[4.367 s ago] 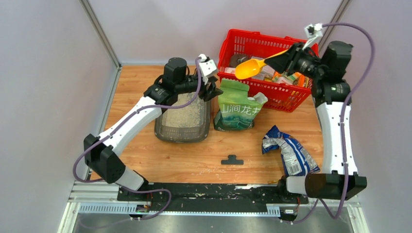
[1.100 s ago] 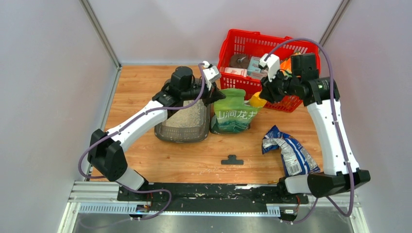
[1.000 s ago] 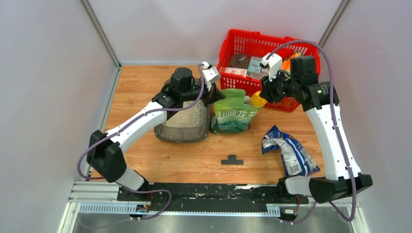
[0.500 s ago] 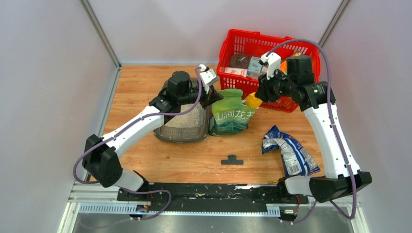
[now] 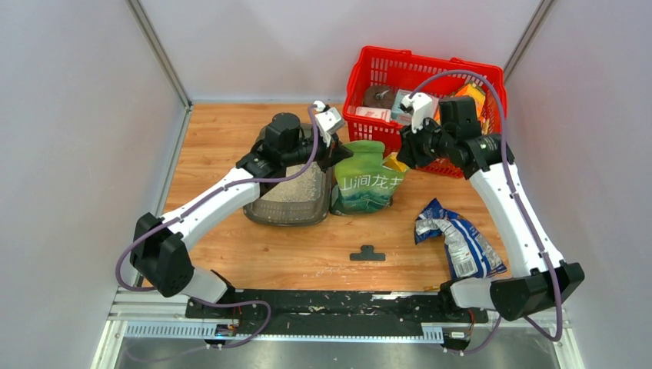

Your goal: Fill the litter box with clean litter

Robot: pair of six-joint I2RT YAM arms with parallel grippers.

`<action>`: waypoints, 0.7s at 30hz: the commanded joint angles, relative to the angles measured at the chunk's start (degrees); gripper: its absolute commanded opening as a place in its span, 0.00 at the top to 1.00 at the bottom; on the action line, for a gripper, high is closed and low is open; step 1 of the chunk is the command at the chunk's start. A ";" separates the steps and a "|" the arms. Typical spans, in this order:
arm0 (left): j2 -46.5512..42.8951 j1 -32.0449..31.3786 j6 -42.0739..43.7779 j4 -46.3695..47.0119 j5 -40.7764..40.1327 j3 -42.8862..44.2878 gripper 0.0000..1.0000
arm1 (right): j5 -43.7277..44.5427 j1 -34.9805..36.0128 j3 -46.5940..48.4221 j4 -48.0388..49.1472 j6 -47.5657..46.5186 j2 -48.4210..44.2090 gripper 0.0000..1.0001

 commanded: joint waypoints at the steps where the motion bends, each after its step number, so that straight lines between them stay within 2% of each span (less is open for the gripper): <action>1: -6.07 0.41 -0.94 12.58 -1.75 2.14 1.00 | 9.91 0.42 -5.64 9.89 13.38 -3.93 1.00; 3: -6.25 0.50 -0.23 12.23 -0.96 2.14 1.00 | 14.90 0.86 -4.59 10.08 16.30 -2.45 1.00; 8: -6.08 0.41 1.53 12.40 -0.78 2.06 1.00 | 17.57 1.04 -3.27 9.64 22.37 -0.33 1.00; 14: -5.37 -0.29 1.44 13.64 -0.96 2.32 1.00 | 14.24 0.95 -3.35 5.77 23.78 2.48 1.00; 21: -5.37 -0.38 1.35 14.52 -1.13 1.88 1.00 | 10.37 1.13 -7.66 6.21 25.45 3.62 1.00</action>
